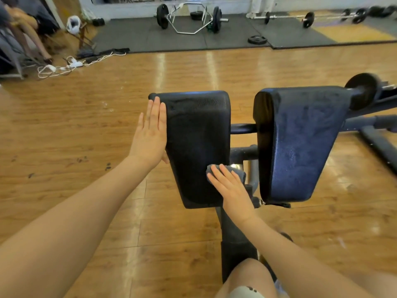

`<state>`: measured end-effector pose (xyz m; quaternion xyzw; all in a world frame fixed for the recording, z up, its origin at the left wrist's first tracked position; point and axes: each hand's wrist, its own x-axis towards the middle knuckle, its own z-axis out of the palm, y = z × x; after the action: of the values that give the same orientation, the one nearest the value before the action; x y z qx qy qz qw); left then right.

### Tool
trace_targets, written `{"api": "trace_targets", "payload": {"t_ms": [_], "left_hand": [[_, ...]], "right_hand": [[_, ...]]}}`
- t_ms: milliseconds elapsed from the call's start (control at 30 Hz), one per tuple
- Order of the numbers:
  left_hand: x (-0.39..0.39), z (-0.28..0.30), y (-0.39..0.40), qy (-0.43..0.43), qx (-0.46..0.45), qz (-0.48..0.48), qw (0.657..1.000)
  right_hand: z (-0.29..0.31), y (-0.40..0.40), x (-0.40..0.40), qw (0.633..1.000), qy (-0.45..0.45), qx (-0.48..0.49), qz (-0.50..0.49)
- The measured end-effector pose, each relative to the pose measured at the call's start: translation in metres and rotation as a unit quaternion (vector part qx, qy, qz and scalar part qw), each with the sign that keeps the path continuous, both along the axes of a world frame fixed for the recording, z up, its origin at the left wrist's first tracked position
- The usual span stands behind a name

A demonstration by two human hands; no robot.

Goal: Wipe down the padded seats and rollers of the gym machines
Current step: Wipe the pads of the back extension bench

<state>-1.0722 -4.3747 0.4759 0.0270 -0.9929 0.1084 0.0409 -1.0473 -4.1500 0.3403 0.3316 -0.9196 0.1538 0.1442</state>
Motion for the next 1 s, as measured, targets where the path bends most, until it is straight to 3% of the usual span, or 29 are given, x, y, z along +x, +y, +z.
{"api": "trace_targets", "payload": {"t_ms": [100, 167, 233, 267, 333, 367, 567, 700, 833, 933, 1000], "left_hand": [[0.001, 0.004, 0.003, -0.015, -0.010, 0.013, 1.000], [0.004, 0.008, 0.010, -0.019, -0.026, 0.028, 0.999], [0.005, 0.013, 0.018, -0.009, -0.036, 0.044, 0.998], [0.006, 0.016, 0.021, 0.000, -0.023, 0.047, 0.999], [0.006, 0.020, 0.029, 0.034, 0.028, 0.031, 0.999], [0.004, 0.022, 0.034, 0.061, 0.050, 0.008, 0.997], [-0.044, 0.016, 0.066, 0.138, 0.063, -0.111, 0.982], [-0.060, -0.007, 0.064, 0.198, 0.027, -0.106, 0.974], [-0.063, -0.014, 0.059, 0.242, 0.013, -0.115, 0.963], [-0.063, -0.015, 0.059, 0.251, 0.010, -0.119, 0.960], [-0.064, -0.015, 0.058, 0.261, 0.009, -0.119, 0.958]], "right_hand": [[0.006, 0.006, 0.001, 0.998, -0.021, 0.056, 0.015], [0.009, 0.010, -0.005, 0.991, -0.124, -0.003, 0.050], [0.018, 0.008, -0.003, 0.963, -0.223, -0.135, 0.062], [0.023, 0.008, -0.001, 0.942, -0.240, -0.232, 0.036], [0.041, 0.011, 0.000, 0.838, -0.324, -0.438, -0.026], [0.053, 0.012, -0.003, 0.805, -0.347, -0.479, -0.053], [0.109, 0.012, -0.061, 0.783, -0.262, -0.550, -0.122], [0.123, 0.011, -0.126, 0.687, -0.257, -0.662, -0.154], [0.124, -0.018, -0.170, 0.682, -0.343, -0.641, -0.071], [0.124, -0.033, -0.168, 0.733, -0.362, -0.575, -0.025], [0.116, -0.033, -0.150, 0.736, -0.348, -0.580, -0.030]]}}
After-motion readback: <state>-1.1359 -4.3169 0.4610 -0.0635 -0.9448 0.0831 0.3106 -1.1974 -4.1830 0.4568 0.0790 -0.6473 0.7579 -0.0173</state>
